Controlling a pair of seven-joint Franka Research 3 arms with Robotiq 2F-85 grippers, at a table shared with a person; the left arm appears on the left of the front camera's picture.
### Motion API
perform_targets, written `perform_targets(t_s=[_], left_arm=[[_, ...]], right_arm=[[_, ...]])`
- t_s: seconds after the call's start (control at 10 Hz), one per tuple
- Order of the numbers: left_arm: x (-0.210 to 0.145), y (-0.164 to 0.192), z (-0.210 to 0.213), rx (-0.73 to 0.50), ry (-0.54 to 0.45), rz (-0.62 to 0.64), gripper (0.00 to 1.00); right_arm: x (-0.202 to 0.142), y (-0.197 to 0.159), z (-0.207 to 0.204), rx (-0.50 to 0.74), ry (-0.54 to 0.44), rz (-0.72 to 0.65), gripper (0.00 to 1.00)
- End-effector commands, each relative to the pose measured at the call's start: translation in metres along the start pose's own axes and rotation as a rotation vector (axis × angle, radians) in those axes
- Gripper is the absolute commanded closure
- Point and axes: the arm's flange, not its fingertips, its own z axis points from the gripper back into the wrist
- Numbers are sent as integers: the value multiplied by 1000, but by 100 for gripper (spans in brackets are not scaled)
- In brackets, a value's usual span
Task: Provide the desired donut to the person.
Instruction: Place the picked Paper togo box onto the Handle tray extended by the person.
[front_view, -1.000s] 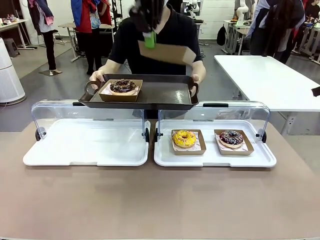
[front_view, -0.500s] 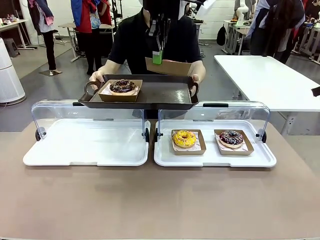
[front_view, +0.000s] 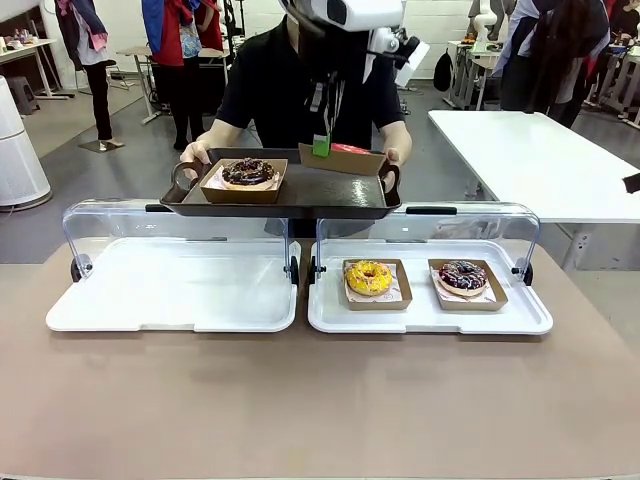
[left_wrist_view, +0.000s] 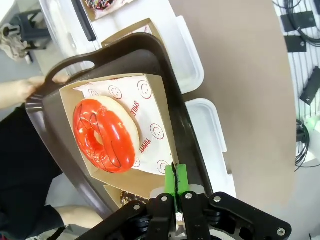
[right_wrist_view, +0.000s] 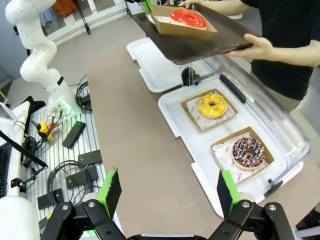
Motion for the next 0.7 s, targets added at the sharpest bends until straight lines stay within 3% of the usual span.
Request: perform_targets(t_s=[0.0, 0.2, 0.3, 0.6], left_arm=[[-4, 3, -9, -16, -18, 45, 99], [-16, 9, -7, -96, -34, 42, 99], [-4, 8, -15, -22, -3, 21, 99], [-4, 8, -15, -22, -3, 21, 99]], right_arm=[[1, -1, -1, 8, -21, 8, 0], [1, -1, -1, 8, -21, 8, 0], [1, -1, -1, 8, -21, 8, 0], [1, -1, -1, 8, -21, 8, 0]])
